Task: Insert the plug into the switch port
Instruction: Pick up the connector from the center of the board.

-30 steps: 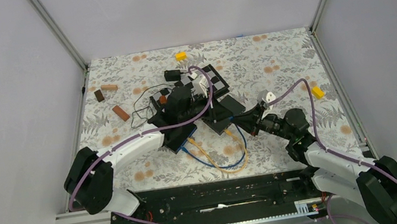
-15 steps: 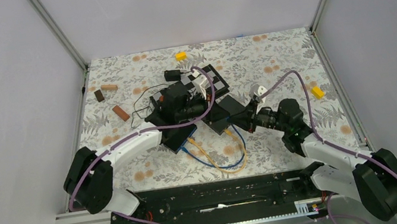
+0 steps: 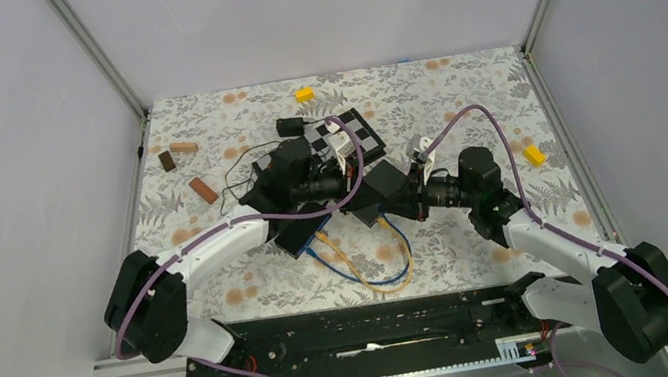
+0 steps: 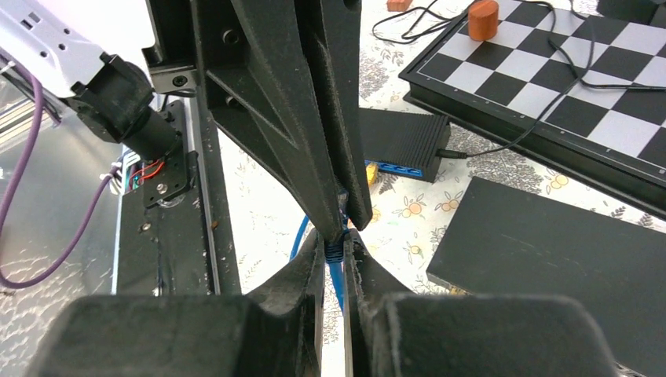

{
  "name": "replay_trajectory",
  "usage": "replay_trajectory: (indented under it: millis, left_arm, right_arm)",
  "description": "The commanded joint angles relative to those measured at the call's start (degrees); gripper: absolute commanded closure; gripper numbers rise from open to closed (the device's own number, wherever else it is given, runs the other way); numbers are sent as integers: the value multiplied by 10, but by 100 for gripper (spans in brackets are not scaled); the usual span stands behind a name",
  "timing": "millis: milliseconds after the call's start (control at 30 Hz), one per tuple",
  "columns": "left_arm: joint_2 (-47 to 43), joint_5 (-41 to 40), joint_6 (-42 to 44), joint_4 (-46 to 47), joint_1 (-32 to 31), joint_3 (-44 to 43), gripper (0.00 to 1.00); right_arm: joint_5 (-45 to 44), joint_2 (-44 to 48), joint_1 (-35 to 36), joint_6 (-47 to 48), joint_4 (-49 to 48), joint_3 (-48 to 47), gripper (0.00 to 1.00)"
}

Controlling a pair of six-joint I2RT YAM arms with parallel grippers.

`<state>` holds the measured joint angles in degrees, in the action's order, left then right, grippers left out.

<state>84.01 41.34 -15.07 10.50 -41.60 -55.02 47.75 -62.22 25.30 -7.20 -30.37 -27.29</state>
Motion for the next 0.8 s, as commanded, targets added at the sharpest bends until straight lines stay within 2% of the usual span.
replay_trajectory:
  millis: [0,133,367,567,667,767]
  left_arm:
    - [-9,26,22,43,-12,-7,100]
    - [-9,31,22,44,-12,-7,100]
    - [-21,48,24,64,-11,6,100]
    - [-44,55,35,125,-11,38,100]
    - [-46,73,43,131,-11,40,100]
    - [-47,94,55,130,-12,40,100]
  right_arm:
    - [101,9,16,-4,-31,-48,100]
    - [100,20,16,-4,-30,-39,100]
    - [96,93,16,-4,-76,7,100]
    - [23,133,16,-4,-58,14,100]
    - [49,151,16,-4,-58,20,100]
    - [85,164,16,-4,-13,7,100]
